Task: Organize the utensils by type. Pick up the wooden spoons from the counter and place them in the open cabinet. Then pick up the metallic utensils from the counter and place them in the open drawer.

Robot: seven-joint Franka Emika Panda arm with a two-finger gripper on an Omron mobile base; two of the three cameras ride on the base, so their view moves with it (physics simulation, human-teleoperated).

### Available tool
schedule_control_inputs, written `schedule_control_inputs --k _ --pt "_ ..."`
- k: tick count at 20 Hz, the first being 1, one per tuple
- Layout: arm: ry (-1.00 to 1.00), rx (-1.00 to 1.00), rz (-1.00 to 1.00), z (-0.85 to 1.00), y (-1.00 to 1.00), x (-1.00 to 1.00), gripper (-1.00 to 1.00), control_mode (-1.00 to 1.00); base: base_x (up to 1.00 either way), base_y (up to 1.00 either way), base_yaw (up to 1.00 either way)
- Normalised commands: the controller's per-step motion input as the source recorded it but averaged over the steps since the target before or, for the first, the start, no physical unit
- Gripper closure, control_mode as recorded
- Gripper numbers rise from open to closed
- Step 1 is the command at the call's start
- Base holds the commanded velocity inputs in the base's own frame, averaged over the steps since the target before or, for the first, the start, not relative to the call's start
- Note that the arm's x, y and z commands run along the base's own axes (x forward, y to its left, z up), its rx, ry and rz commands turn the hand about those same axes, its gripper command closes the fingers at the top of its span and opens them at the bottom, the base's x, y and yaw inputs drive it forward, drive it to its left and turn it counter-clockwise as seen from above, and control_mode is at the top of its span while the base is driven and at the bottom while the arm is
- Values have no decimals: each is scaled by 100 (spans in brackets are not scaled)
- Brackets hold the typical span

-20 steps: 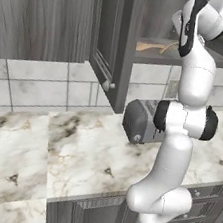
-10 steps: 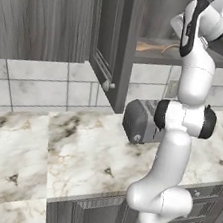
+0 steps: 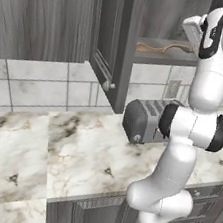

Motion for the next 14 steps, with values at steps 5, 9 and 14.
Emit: schedule_control_inputs --k 5,9,14 --pt "-84 -7 16 -61 52 -82 -100 -100 0 0 0" --pt "-36 -17 13 -27 48 -96 -100 -100 0 0 0" --pt "-3 -25 6 -6 21 -100 -100 -100 0 0 0"
